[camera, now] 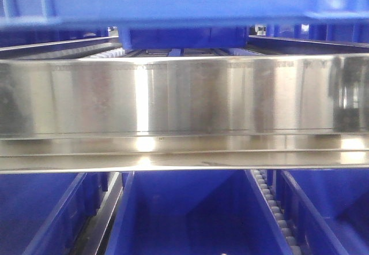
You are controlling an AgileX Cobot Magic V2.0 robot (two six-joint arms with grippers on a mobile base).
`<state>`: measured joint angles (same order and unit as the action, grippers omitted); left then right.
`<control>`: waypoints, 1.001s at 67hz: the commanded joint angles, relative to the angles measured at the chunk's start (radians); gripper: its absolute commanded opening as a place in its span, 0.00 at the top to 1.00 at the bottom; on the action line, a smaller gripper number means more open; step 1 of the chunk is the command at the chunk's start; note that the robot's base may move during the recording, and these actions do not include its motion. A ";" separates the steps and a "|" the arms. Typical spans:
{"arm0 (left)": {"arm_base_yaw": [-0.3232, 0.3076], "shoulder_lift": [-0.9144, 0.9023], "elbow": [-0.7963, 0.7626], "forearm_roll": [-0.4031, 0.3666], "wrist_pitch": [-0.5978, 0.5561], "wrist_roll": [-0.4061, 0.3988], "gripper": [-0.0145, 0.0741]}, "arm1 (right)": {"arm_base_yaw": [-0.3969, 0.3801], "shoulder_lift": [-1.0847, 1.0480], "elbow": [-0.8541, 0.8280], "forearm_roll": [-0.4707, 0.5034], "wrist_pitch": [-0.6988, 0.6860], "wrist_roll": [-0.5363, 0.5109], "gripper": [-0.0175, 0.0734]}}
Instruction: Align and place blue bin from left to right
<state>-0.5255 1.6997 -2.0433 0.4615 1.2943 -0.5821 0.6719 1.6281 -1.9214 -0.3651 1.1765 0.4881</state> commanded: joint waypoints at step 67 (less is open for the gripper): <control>-0.209 -0.271 0.385 0.115 -0.124 -0.231 0.96 | 0.169 -0.318 0.415 -0.165 -0.224 0.289 0.90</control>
<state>-0.7090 1.4430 -1.6665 0.5998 1.2466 -0.8036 0.8281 1.3230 -1.4963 -0.5247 1.0781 0.7591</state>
